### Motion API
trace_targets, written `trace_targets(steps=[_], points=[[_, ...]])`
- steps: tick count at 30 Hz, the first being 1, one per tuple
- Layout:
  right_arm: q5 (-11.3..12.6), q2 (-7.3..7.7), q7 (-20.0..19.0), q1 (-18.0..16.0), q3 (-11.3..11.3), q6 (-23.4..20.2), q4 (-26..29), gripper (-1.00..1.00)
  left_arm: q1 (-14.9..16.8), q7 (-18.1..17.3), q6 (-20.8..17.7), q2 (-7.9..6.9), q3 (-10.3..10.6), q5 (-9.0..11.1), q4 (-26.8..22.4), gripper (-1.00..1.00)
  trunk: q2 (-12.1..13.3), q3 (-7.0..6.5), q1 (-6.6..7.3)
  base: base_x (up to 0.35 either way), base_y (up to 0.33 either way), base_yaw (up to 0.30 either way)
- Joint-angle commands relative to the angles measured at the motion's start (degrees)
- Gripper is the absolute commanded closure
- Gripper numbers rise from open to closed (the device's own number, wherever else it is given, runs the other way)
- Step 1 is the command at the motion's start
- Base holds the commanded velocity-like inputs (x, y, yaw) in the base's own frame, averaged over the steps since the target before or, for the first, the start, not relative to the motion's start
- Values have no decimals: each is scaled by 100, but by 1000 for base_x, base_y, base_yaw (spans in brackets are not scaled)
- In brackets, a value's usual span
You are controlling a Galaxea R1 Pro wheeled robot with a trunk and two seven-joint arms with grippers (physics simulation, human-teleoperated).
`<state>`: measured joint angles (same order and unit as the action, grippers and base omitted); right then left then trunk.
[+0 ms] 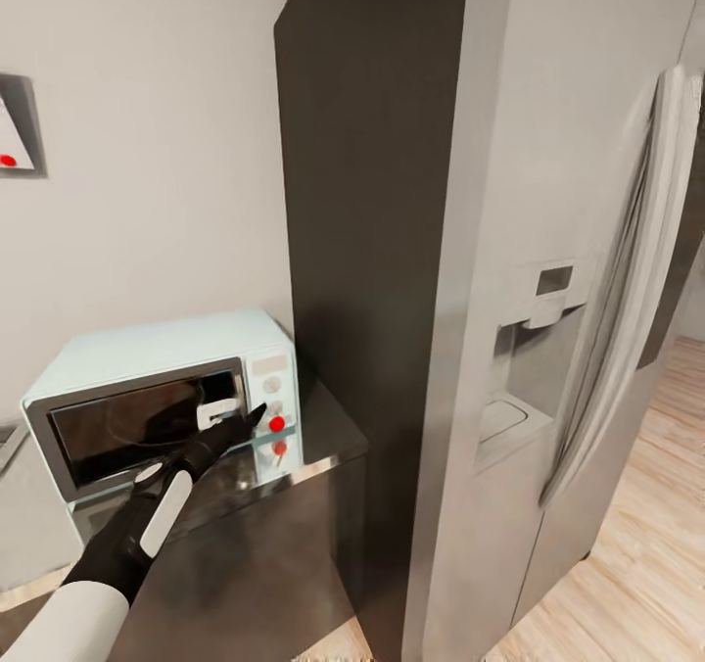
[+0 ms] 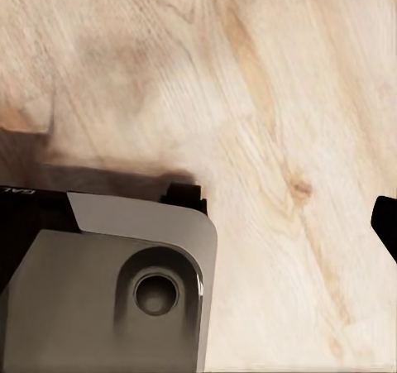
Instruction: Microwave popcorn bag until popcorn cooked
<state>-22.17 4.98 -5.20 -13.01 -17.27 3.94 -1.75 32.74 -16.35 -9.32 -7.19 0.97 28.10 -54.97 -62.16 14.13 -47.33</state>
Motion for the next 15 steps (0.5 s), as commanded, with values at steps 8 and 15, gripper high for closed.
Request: trace_targets(steps=[8,15], points=[[-41,3,-7,-8,-49,36,-18,-100,4,140,-79,146,8,56,-5,-100,-6,8,3,-338,0,0],[-41,-21,-1,-8,-49,-2,-18,-100,4,141,-80,148,8,63,-5,-100,-6,8,3,-343,0,0]])
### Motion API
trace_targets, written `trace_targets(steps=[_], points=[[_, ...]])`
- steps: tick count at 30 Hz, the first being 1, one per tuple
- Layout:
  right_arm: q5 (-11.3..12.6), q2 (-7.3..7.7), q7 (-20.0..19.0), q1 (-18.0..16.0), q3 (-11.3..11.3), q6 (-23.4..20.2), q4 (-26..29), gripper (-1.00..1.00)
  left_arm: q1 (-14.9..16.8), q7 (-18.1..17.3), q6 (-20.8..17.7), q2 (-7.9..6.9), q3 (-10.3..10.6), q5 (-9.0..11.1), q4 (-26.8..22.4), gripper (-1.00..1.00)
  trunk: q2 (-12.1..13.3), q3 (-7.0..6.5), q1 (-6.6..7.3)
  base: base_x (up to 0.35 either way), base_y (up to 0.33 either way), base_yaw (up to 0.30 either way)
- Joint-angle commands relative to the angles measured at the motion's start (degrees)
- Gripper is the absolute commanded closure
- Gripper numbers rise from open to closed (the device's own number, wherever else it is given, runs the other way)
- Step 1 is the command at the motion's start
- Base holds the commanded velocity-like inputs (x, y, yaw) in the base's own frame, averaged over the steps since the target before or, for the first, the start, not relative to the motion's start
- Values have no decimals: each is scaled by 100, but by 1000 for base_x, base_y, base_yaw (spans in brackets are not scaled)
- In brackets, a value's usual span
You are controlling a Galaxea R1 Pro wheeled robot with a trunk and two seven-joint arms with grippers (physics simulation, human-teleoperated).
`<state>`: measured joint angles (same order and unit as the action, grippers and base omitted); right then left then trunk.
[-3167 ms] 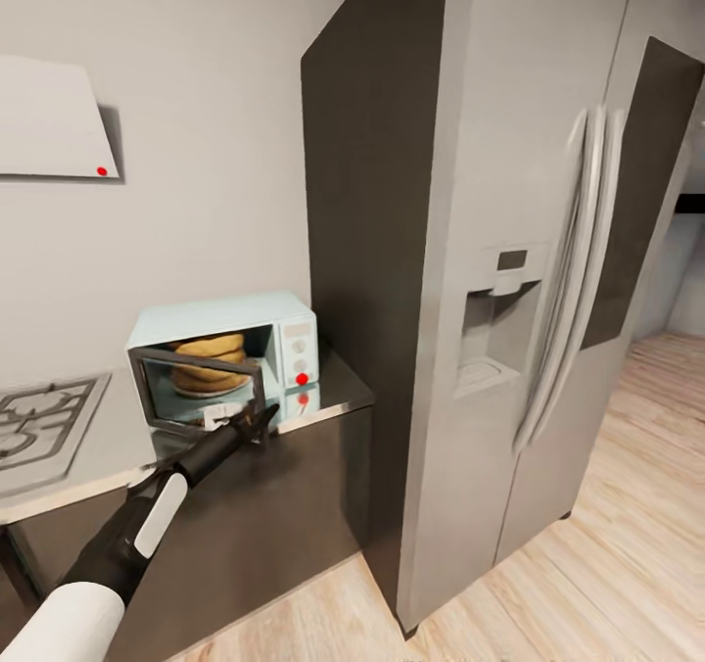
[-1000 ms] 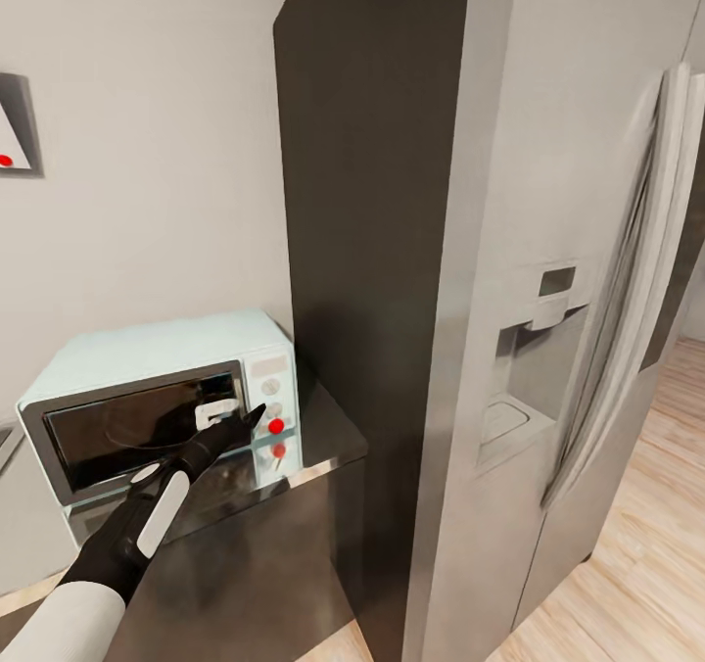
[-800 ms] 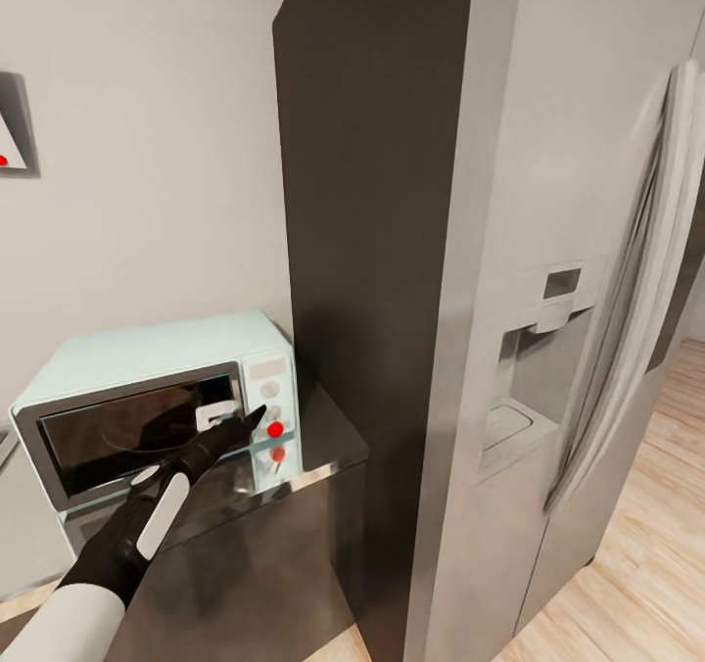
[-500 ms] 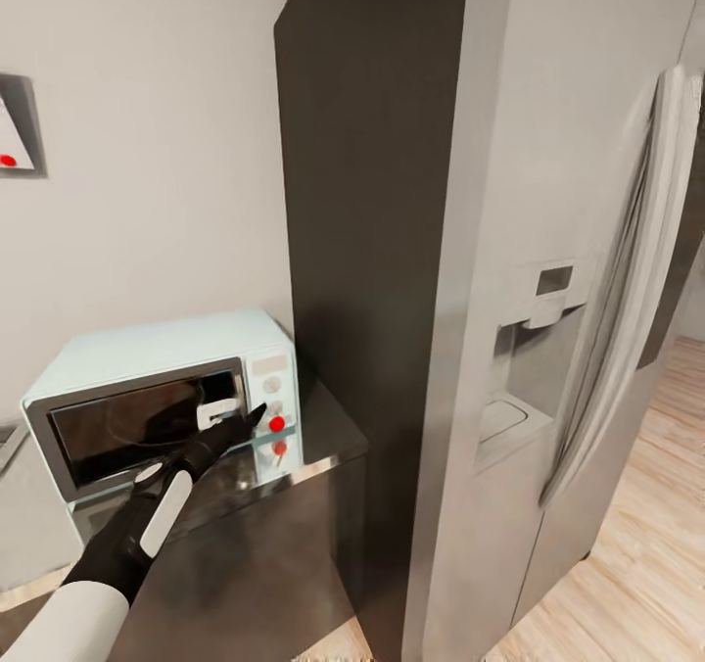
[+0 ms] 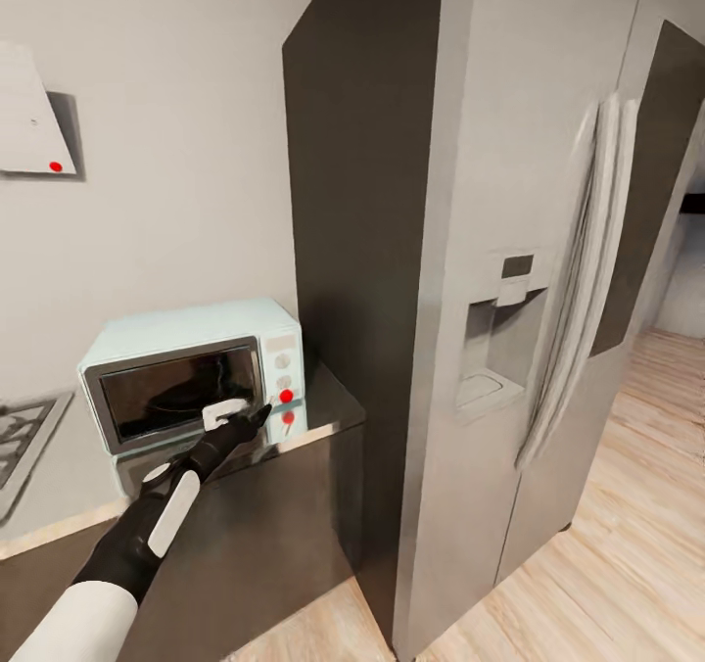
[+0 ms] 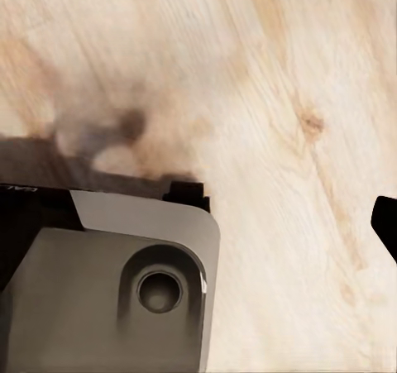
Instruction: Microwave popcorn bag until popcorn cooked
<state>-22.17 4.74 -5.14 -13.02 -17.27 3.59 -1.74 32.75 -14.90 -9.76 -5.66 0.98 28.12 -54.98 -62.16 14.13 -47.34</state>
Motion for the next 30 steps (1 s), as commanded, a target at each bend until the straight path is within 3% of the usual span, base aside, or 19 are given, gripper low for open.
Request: trace_targets(steps=[1,8,10,13,15,22,24,27,30], points=[[-42,2,-7,-8,-49,41,-19,-100,4,-4,-36,-5,8,61,-4,-100,-6,8,3,-342,0,0],[-48,-9,-14,-8,-49,49,-19,-100,4,-22,-42,3,8,114,61,-100,-6,8,3,-319,0,0],[-50,-14,-14,-8,-49,42,-19,-100,4,-35,-43,89,8,144,188,-100,-6,8,3,-313,0,0],[-44,-20,-14,-8,-49,37,-19,-100,0,-60,10,324,11,146,1058,-100,-6,8,3,-281,0,0],[-48,-20,-14,-8,-49,36,-19,-100,-1,-64,55,374,9,126,2142,-100,-6,8,3,-106,0,0],[-65,20,-11,-8,-25,49,-19,-100,-2,18,194,505,24,65,5011,-100,-6,8,3,-11,0,0],[-67,24,-6,-8,-21,72,-17,-100,-38,69,447,511,25,89,5372,-100,-6,8,3,0,0,0],[-68,21,-11,-8,-16,89,-11,-100,-144,442,573,530,25,96,5483,-100,-6,8,3,0,0,0],[-69,33,-13,-8,-16,93,-11,-100,-878,561,605,536,25,93,5495,-100,-6,8,3,0,0,0]])
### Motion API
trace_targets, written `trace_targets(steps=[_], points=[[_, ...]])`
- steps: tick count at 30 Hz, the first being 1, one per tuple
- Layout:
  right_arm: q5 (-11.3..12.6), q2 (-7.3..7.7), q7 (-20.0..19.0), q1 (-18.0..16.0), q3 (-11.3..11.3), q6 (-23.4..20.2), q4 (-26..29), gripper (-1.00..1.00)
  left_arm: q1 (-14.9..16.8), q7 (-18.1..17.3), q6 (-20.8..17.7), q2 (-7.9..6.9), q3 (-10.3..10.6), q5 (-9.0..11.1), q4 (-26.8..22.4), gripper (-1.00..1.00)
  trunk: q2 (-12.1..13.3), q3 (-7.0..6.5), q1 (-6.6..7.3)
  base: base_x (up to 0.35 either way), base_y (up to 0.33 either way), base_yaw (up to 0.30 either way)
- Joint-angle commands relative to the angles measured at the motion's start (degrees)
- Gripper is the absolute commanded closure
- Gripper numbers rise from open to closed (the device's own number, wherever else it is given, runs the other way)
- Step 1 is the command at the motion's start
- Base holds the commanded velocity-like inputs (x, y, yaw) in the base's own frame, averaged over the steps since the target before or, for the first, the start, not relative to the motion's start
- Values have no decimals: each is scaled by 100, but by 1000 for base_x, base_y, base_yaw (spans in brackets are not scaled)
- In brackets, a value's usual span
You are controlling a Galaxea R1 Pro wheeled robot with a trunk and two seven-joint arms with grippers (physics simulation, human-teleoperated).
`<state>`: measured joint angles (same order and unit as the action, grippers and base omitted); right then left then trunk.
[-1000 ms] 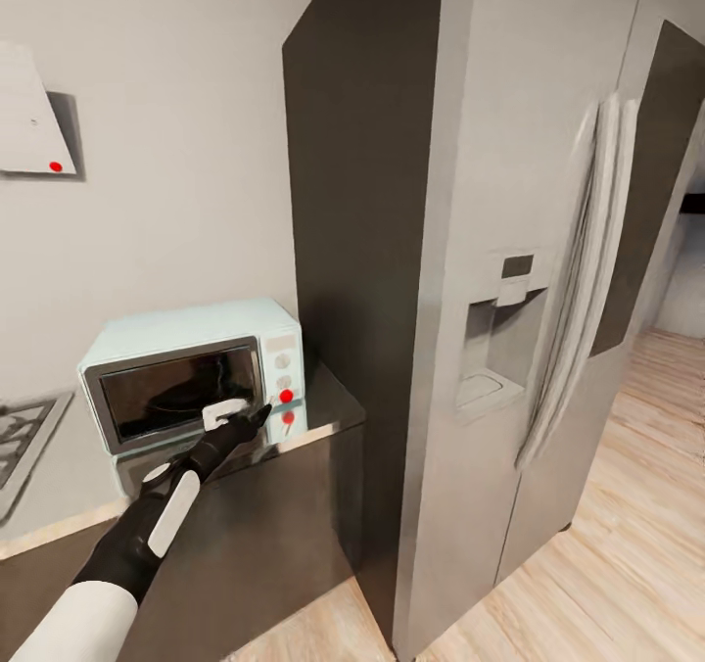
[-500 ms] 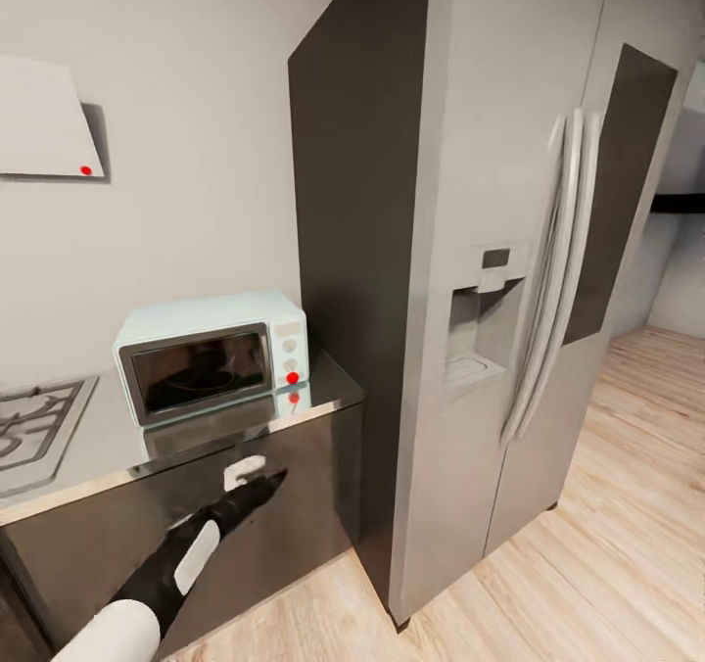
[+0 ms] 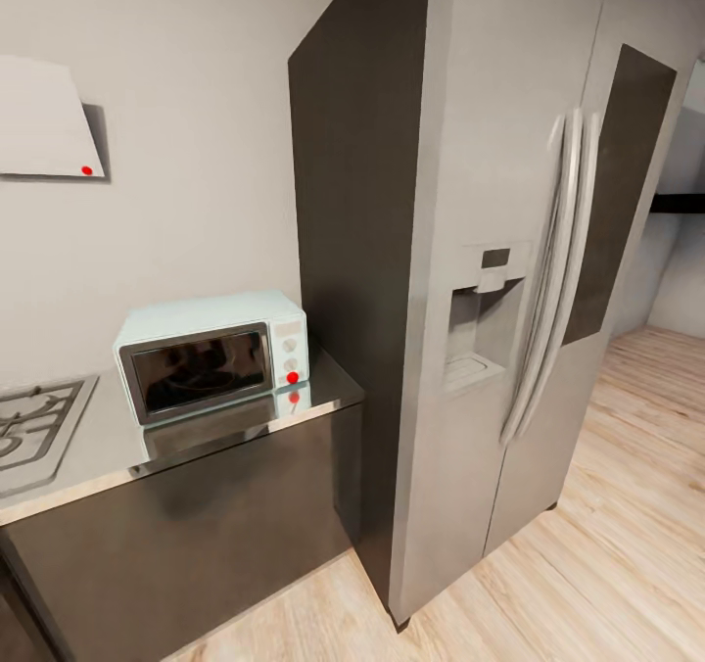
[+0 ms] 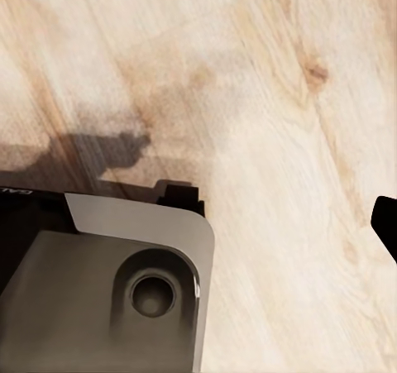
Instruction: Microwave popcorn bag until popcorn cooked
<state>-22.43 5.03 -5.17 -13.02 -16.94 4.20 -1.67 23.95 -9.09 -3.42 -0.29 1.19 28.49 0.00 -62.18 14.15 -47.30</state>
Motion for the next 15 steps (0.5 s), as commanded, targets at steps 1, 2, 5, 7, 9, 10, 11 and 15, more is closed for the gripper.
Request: trace_targets(steps=[1,2,5,7,9,10,11,15], points=[[-42,7,-10,-8,-47,34,-18,-100,-242,-8,-18,1,4,54,-1,-100,-5,6,0,0,0,0],[-42,11,-6,-8,-47,35,-18,-100,-418,-2,-11,1,4,53,-1,-100,-5,6,0,0,0,0],[-43,6,-5,-8,-34,29,-18,-100,-830,3,32,29,4,-14,2,-100,-5,6,0,0,0,0],[-42,6,-3,-8,-34,28,-18,-100,-1016,7,252,-14,6,-93,0,-100,-5,6,0,0,0,0],[-43,-1,-2,-8,-30,28,-18,-100,-1112,47,477,-26,5,-135,0,-100,-5,6,0,0,0,0],[-43,-13,-2,-8,-29,22,-18,-100,-1128,116,512,-16,6,-144,0,-100,-5,6,0,0,0,0],[-42,-25,-2,-8,-29,12,-18,-100,-1141,235,544,-9,5,-151,0,-100,-5,6,0,0,0,0],[-44,-40,-9,-8,-28,4,-18,-100,-1154,397,567,23,5,-212,0,-100,-5,6,0,0,0,0]])
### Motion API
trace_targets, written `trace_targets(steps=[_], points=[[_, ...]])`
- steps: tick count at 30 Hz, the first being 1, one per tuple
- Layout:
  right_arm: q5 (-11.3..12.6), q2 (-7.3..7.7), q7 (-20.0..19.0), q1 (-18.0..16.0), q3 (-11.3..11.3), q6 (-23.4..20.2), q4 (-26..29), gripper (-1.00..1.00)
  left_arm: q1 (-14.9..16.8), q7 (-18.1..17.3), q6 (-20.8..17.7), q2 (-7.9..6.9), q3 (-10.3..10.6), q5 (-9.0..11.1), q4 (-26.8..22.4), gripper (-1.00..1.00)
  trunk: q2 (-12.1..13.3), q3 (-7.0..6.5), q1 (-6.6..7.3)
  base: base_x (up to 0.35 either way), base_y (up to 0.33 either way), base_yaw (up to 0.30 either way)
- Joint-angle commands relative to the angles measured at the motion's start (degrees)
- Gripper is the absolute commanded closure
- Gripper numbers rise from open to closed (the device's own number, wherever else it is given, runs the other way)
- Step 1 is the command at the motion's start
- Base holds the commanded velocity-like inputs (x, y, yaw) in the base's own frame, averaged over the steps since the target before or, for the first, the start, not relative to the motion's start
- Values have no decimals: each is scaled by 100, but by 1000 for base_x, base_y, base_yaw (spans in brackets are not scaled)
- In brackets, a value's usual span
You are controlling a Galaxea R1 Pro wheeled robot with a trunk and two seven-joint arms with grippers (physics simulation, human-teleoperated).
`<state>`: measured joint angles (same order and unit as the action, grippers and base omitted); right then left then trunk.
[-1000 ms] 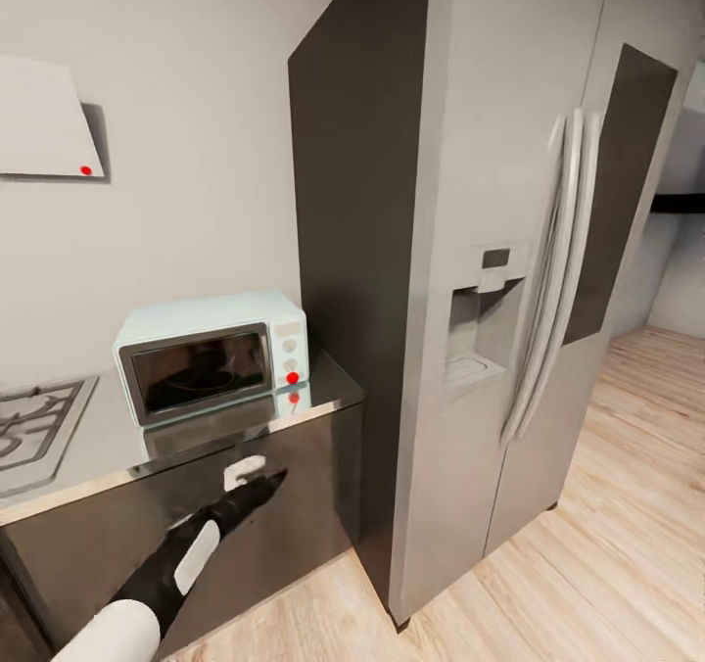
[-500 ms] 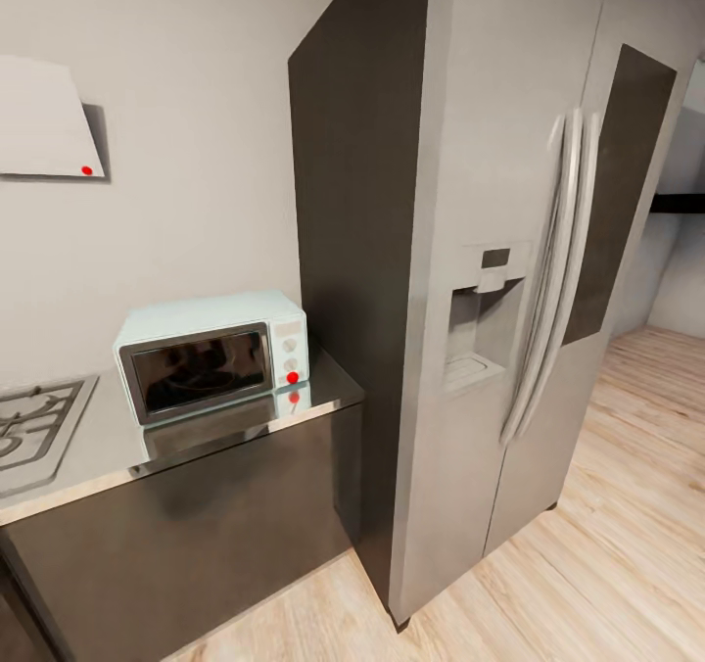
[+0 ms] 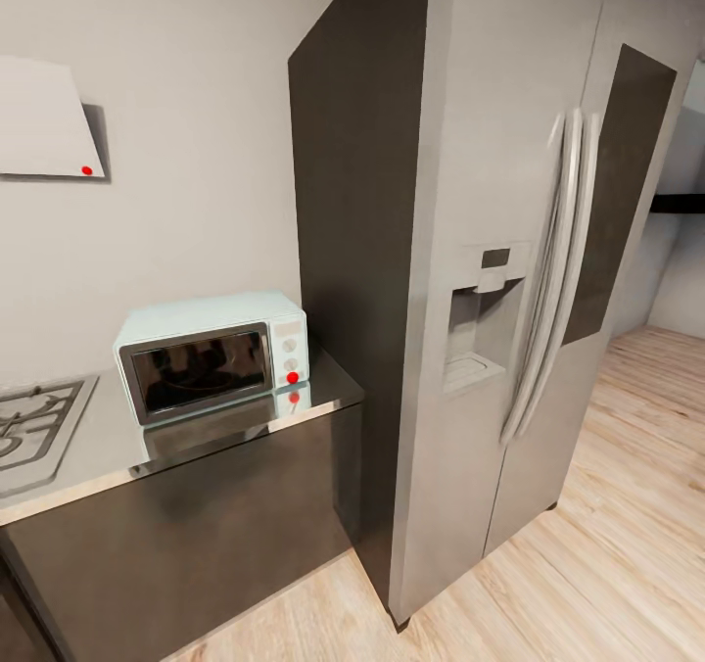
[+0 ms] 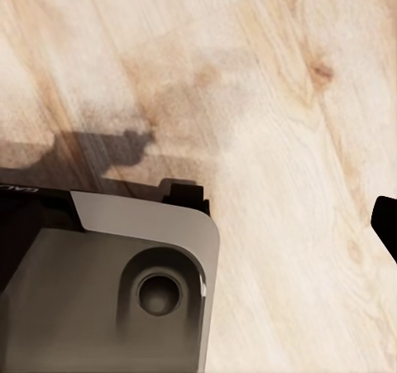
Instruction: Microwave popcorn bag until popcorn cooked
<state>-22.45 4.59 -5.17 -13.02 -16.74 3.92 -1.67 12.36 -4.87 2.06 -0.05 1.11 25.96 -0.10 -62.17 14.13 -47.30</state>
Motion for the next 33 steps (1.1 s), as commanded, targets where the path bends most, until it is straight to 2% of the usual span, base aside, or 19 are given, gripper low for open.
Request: trace_targets(steps=[1,3,4,6,14,33], points=[[-46,1,-10,-8,-48,37,-18,-100,5,-15,21,-7,13,-59,10,-100,-5,7,0,0,0,0],[-47,-2,-6,-8,-48,44,-18,-100,4,-10,21,-12,12,-194,10,-100,-5,7,0,0,0,0],[-52,-14,-6,-8,-48,38,-18,-100,4,-6,23,-18,12,-414,10,-100,-5,7,0,0,0,0],[-54,-7,-9,-8,-48,26,-18,-100,4,-5,17,-20,12,-452,10,-100,-5,7,0,0,0,0],[-45,32,-15,-8,-48,6,-18,-100,4,-7,22,-19,12,-489,10,-100,-5,7,0,0,0,55],[-57,48,-12,-8,-34,8,-18,-100,4,-5,39,-21,12,-496,10,-100,-5,7,0,0,0,264]])
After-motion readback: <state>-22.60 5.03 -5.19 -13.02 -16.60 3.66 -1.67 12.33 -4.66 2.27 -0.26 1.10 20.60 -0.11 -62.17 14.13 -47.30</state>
